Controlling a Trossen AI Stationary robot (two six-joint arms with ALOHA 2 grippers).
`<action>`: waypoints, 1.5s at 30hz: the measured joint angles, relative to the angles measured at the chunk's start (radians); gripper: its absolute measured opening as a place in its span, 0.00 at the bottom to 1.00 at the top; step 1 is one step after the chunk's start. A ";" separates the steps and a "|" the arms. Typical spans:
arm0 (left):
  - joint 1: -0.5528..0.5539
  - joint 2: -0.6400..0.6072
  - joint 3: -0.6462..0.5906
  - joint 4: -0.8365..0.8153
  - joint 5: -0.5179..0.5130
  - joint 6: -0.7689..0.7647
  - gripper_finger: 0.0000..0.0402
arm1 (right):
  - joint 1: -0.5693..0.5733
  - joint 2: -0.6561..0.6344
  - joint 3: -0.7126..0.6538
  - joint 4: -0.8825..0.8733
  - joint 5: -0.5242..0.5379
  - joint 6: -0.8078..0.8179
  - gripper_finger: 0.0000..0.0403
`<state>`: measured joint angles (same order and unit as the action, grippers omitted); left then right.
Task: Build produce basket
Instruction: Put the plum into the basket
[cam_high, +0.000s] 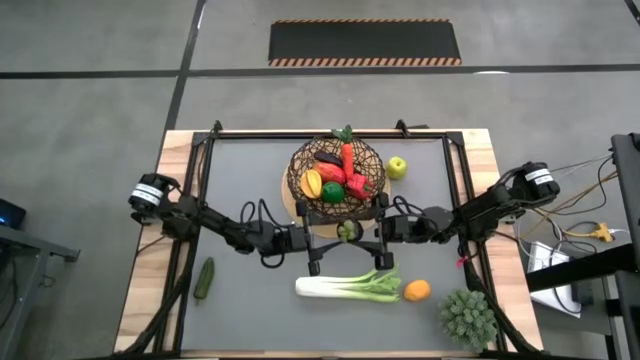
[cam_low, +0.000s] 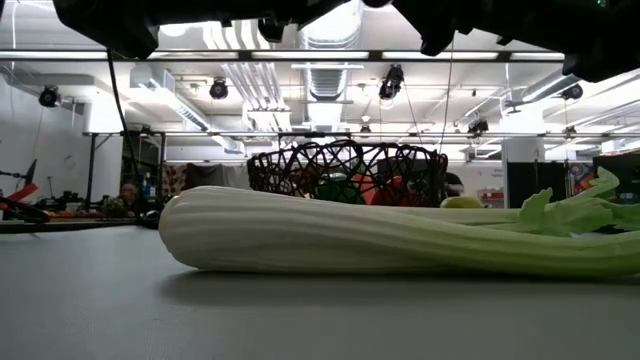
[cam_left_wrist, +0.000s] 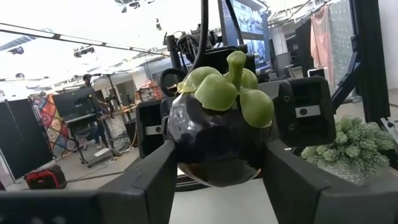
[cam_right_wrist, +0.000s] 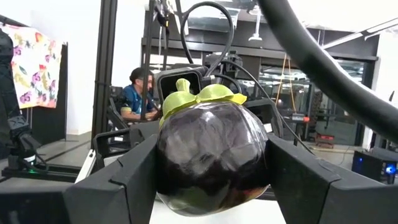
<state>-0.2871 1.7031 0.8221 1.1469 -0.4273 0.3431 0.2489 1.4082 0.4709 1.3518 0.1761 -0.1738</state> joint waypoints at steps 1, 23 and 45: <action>0.000 0.000 -0.001 0.000 0.000 -0.001 0.47 | 0.000 0.000 0.000 -0.001 0.000 0.001 0.61; 0.043 -0.005 -0.011 -0.344 -0.550 -0.338 0.46 | 0.001 -0.362 0.000 -0.543 0.483 0.263 0.84; 0.221 -0.042 0.247 -1.106 -0.157 -0.862 0.46 | 0.002 -0.441 0.000 -0.719 0.483 0.320 0.82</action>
<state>-0.0664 1.6608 1.0695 0.0406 -0.5846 -0.5185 0.2504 0.9673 0.4713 0.6323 0.6590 0.1459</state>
